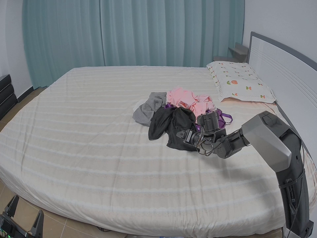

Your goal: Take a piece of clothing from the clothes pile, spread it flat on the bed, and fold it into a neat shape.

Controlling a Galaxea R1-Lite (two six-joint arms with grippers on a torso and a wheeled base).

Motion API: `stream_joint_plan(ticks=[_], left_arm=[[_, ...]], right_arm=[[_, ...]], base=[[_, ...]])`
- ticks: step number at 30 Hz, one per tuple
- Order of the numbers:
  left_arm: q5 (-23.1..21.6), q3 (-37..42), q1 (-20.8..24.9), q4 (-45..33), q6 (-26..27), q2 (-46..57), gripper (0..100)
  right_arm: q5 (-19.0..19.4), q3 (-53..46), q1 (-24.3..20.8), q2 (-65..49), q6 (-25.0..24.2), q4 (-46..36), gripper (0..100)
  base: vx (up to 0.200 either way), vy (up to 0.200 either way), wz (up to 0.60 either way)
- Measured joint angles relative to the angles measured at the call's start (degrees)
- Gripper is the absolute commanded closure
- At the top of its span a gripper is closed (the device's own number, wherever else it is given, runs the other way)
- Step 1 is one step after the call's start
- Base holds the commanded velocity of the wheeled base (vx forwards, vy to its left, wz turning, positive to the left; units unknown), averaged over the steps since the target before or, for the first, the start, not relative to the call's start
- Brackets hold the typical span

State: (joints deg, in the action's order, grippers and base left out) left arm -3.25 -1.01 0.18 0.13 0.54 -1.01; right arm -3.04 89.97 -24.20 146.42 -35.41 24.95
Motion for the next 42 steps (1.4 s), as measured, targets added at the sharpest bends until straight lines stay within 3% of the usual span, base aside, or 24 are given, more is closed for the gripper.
stream_joint_plan(ticks=[23,24,35,42], left_arm=[[0.0,0.0,0.0,0.0,0.0,0.0,0],[0.0,0.0,0.0,0.0,0.0,0.0,0],[0.0,0.0,0.0,0.0,0.0,0.0,0],[0.0,0.0,0.0,0.0,0.0,0.0,0]], right_arm=[[-4.0,2.8,0.1,5.1,1.9,-0.2,0],[-4.0,3.1,0.0,5.4,1.9,-0.2,100],[-3.9,7.2,-1.0,6.9,0.1,-1.5,100],[-2.7,4.7,-1.2,4.6,-5.9,-1.4,100]], base=[[0.000,0.000,0.00],[0.000,0.000,0.00],[0.000,0.000,0.00],[0.000,0.000,0.00]])
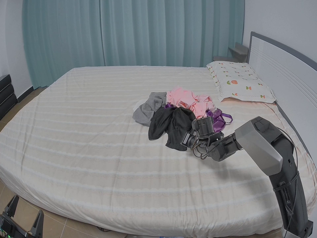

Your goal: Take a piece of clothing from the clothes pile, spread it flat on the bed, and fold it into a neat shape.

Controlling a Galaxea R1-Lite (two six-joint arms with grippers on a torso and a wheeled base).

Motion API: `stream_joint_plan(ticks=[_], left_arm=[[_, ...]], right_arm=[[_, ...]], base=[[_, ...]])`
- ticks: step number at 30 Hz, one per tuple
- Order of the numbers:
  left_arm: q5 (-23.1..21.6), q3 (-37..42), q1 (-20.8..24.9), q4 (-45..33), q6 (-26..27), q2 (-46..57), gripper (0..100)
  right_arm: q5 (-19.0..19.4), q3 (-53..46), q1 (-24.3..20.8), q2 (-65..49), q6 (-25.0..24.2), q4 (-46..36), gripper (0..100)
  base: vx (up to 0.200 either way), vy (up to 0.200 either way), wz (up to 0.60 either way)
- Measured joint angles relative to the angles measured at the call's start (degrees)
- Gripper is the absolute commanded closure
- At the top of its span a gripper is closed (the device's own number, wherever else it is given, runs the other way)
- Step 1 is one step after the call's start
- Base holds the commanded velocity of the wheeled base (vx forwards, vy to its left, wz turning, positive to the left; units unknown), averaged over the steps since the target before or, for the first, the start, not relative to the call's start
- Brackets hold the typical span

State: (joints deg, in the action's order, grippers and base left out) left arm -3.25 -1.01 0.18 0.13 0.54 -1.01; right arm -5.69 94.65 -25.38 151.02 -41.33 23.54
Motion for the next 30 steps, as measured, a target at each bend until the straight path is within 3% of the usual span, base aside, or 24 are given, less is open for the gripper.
stream_joint_plan(ticks=[6,14,22,30], left_arm=[[0.0,0.0,0.0,0.0,0.0,0.0,0],[0.0,0.0,0.0,0.0,0.0,0.0,0],[0.0,0.0,0.0,0.0,0.0,0.0,0],[0.0,0.0,0.0,0.0,0.1,0.0,0]], right_arm=[[3.3,-8.7,0.1,-5.6,-4.5,1.9,100],[9.1,-27.7,0.2,-19.9,-8.8,11.7,100],[12.9,-44.1,-0.8,-37.1,-10.1,18.8,100],[14.7,-52.0,-4.6,-53.7,-9.7,21.4,100]], base=[[0.000,0.000,0.00],[0.000,0.000,0.00],[0.000,0.000,0.00],[0.000,0.000,0.00]])
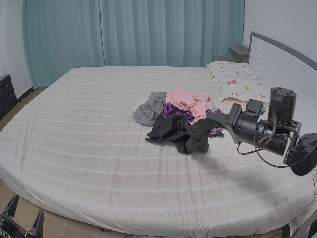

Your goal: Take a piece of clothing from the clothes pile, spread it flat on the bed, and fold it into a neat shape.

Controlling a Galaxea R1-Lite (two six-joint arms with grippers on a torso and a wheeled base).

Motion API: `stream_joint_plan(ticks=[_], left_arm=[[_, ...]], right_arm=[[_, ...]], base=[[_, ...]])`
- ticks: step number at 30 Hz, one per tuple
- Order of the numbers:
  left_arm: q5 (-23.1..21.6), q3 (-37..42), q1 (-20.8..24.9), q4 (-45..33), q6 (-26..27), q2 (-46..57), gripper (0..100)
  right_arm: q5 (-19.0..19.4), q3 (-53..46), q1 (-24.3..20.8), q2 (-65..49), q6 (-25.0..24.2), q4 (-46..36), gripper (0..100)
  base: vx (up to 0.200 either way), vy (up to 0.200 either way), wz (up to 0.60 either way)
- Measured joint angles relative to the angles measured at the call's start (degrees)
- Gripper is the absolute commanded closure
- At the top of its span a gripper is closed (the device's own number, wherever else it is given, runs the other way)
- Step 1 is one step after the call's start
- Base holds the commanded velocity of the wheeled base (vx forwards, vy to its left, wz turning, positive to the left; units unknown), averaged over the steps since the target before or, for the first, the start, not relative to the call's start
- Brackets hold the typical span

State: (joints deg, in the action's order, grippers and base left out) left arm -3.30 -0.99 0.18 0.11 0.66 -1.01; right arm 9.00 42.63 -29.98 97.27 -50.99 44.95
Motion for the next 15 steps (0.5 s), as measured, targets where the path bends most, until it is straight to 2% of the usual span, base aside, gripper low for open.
stream_joint_plan(ticks=[7,10,15], left_arm=[[0.2,0.0,0.0,0.2,1.1,0.0,0],[0.3,0.0,0.0,0.3,3.1,0.0,0],[0.5,-0.1,0.0,1.7,2.5,0.0,0]], right_arm=[[1.6,-2.3,-4.6,-10.8,1.9,0.4,100],[1.8,-2.4,-6.0,-13.5,3.8,0.5,100],[1.8,-2.6,-8.6,-16.6,4.9,0.5,100]], base=[[0.000,0.000,0.00],[0.000,0.000,0.00],[0.000,0.000,0.00]])
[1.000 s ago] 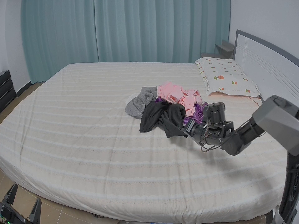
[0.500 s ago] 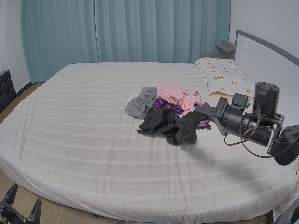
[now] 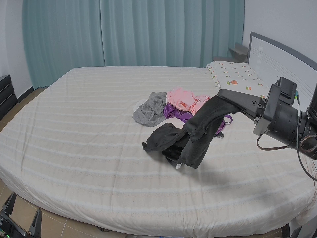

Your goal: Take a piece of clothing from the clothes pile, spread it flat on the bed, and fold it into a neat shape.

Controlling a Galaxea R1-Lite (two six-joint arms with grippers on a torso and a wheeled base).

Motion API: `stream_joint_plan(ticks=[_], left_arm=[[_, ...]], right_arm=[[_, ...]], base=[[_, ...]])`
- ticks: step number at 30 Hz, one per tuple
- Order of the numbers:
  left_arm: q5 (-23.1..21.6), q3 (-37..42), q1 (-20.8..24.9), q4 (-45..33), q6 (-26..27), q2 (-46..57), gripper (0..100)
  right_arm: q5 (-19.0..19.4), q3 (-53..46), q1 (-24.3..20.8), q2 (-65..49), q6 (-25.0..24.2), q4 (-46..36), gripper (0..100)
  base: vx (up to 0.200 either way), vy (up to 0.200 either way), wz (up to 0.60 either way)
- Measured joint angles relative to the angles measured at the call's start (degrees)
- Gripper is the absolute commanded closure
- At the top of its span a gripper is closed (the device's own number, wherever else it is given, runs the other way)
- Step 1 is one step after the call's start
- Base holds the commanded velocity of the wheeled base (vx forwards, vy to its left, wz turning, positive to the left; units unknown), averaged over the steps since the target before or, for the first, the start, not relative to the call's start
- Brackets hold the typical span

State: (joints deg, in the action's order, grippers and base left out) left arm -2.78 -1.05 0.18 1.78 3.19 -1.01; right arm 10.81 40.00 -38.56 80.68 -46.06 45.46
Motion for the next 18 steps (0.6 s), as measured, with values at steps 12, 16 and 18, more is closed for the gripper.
stream_joint_plan(ticks=[12,16,18], left_arm=[[-5.5,-12.0,0.3,3.3,-1.7,-14.2,0],[-9.8,-13.6,1.2,3.8,-0.7,-23.9,0],[-11.0,-14.0,2.1,4.2,-0.5,-28.6,0]], right_arm=[[-0.1,0.1,-1.3,-2.1,1.2,0.0,100],[-0.1,-0.4,-1.4,-2.3,1.7,0.0,100],[-0.1,-0.6,-1.4,-2.3,1.8,0.0,100]], base=[[0.000,0.000,0.00],[0.000,0.000,0.00],[0.000,0.000,0.00]])
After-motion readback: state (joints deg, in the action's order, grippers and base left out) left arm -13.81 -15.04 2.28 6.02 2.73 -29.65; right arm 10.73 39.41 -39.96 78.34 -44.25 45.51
